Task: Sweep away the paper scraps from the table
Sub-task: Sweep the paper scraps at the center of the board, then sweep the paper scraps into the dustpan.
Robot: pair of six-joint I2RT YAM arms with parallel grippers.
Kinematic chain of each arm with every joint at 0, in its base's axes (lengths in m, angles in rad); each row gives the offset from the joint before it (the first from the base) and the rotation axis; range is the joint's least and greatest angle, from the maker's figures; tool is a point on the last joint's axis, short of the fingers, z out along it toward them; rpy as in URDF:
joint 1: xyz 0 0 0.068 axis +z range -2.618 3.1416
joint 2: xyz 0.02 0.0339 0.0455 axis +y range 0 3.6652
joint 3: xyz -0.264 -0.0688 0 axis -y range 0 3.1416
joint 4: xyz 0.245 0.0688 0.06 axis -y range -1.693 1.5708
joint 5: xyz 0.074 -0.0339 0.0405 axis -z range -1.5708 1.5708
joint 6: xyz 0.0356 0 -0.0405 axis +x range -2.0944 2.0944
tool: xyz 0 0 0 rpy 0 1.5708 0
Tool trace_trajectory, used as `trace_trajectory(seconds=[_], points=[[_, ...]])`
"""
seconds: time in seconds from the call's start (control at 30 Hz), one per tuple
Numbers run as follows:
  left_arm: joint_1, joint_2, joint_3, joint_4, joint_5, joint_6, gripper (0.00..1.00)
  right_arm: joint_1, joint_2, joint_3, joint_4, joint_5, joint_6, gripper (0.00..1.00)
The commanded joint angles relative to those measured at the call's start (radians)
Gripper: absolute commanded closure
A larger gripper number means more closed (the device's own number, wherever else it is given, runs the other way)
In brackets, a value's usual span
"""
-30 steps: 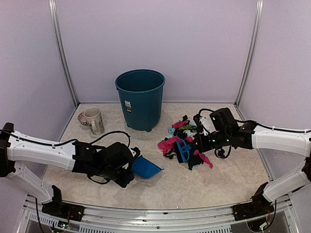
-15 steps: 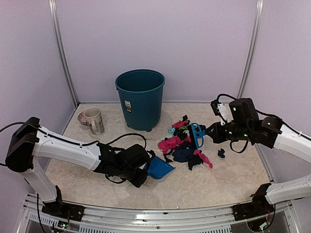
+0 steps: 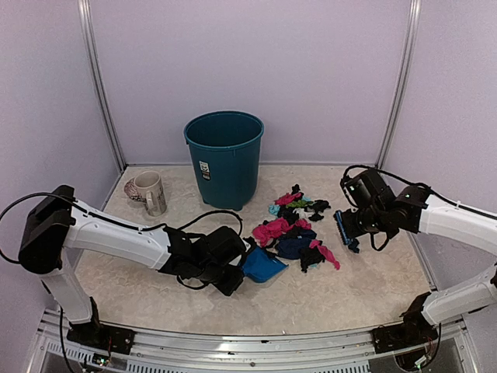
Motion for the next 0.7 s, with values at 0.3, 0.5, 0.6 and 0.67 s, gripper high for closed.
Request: trace_trajectory(seconds=[0.3, 0.5, 0.6, 0.67], points=[[-0.05, 0.054, 0.002, 0.074, -0.025, 0.029, 1.0, 0.052, 0.209, 0.037, 0.045, -0.128, 0.026, 1.0], [-0.05, 0.067, 0.004, 0.091, -0.016, 0.042, 1.0, 0.099, 0.28, 0.089, 0.073, -0.178, 0.022, 1.0], [-0.05, 0.076, 0.017, 0.089, -0.016, 0.05, 1.0, 0.138, 0.317, 0.134, 0.074, -0.196, 0.022, 1.0], [-0.05, 0.082, 0.021, 0.091, -0.014, 0.055, 1.0, 0.169, 0.338, 0.164, 0.074, -0.208, 0.026, 1.0]])
